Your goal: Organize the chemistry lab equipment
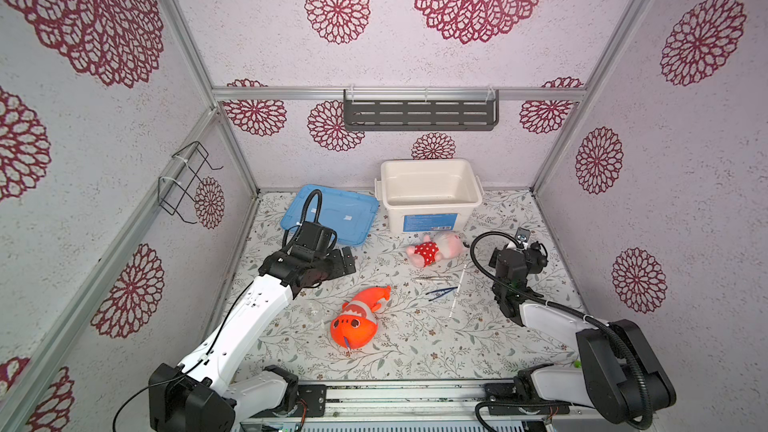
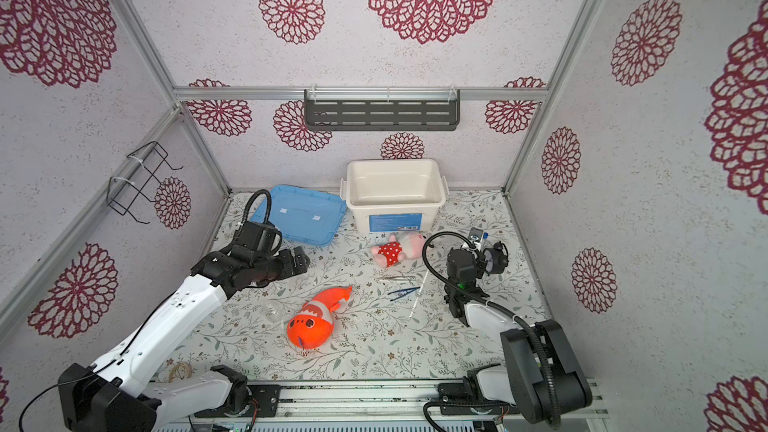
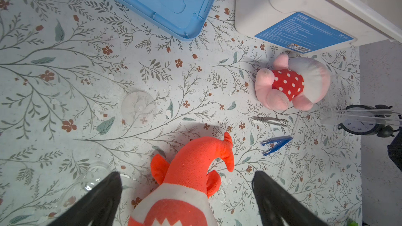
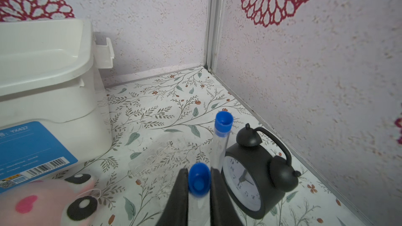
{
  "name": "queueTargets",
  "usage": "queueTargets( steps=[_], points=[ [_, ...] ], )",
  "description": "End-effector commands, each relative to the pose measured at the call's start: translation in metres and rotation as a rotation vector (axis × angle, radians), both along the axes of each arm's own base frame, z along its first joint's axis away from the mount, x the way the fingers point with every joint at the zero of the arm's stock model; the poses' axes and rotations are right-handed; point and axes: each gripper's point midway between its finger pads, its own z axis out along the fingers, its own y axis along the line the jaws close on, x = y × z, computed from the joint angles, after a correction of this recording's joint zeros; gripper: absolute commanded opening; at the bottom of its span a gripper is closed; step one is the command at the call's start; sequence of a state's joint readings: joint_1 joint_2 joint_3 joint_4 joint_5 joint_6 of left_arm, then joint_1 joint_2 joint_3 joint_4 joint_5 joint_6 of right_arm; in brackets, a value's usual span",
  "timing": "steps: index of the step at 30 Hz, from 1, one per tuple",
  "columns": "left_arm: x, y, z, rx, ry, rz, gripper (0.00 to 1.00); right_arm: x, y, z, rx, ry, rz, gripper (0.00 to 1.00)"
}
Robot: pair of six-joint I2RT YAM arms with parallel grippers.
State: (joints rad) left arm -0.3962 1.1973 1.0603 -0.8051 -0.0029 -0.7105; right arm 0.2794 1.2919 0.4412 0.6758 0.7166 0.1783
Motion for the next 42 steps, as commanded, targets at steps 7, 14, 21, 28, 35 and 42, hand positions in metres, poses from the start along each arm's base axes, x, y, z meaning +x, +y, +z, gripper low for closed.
queueTargets(
  steps=[7, 14, 21, 28, 35, 42],
  points=[
    [0.003, -0.002, 0.004, -0.032, -0.015, 0.013, 0.97, -0.008, 0.001, 0.009, 0.013, -0.031, 0.027, 0.25],
    [0.003, -0.002, 0.005, -0.036, -0.018, 0.013, 0.97, -0.010, 0.004, 0.033, 0.019, -0.055, 0.055, 0.39],
    [0.005, 0.001, 0.010, -0.011, -0.034, 0.010, 0.97, -0.020, 0.007, 0.080, 0.026, -0.077, 0.098, 0.49],
    [0.010, 0.004, 0.021, 0.012, -0.055, 0.010, 0.97, -0.027, 0.016, 0.146, 0.104, 0.000, 0.166, 0.61],
    [0.012, 0.012, 0.041, 0.040, -0.099, 0.021, 0.97, -0.024, 0.027, 0.166, 0.228, 0.220, 0.239, 0.68],
    [0.009, 0.018, 0.051, 0.075, -0.123, 0.001, 0.97, -0.026, 0.048, 0.173, 0.334, 0.364, 0.352, 0.68]
  ],
)
